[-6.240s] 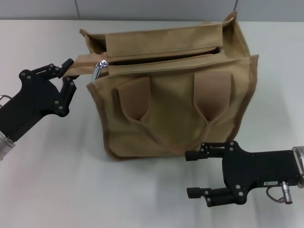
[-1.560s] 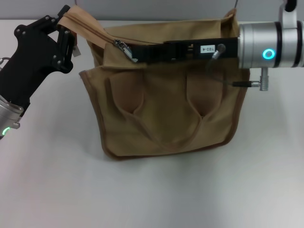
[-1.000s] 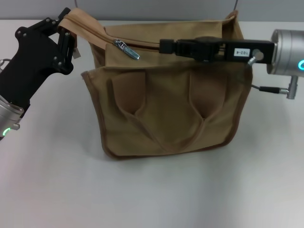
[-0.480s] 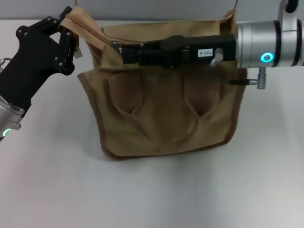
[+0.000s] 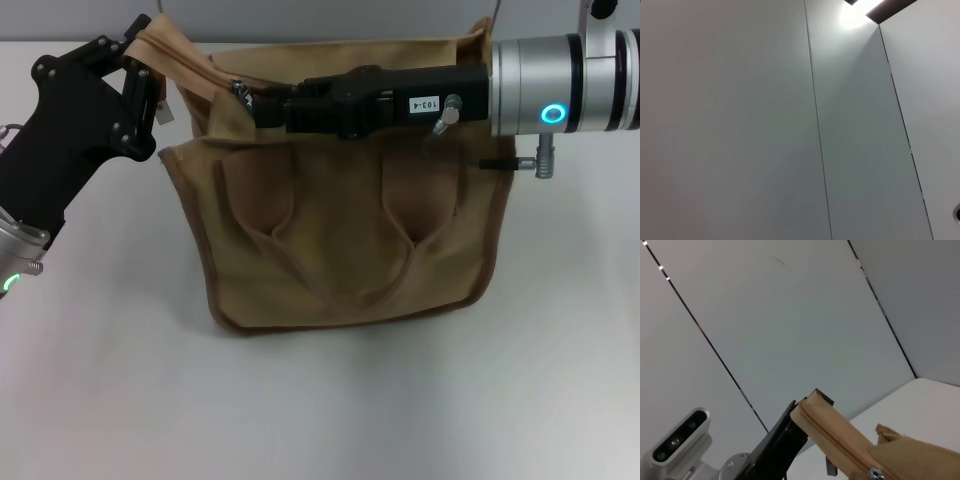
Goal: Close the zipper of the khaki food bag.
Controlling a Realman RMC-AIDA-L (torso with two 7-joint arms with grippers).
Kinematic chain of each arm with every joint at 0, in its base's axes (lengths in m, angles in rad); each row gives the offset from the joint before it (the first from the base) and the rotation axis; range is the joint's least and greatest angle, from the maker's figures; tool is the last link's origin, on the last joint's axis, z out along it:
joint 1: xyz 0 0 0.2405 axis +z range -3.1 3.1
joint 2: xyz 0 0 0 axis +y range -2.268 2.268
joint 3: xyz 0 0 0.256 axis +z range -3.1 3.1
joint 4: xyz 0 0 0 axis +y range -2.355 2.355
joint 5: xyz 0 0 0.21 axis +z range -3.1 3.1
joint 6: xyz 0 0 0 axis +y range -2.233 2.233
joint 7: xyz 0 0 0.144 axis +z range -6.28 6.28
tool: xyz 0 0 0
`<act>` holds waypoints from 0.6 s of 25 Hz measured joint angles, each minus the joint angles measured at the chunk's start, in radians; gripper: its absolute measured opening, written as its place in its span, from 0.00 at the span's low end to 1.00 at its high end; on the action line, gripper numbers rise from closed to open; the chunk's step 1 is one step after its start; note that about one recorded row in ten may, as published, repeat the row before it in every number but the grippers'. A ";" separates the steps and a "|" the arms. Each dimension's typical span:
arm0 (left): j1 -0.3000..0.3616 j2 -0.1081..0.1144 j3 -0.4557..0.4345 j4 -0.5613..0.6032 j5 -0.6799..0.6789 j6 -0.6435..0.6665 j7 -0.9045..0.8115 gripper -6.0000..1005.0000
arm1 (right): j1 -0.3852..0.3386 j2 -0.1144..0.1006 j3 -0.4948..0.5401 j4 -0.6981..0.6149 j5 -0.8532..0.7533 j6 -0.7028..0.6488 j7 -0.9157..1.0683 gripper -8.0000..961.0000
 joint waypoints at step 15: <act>-0.010 -0.003 0.001 -0.002 0.000 0.001 -0.014 0.02 | 0.035 0.003 -0.115 0.000 0.020 0.033 0.044 0.35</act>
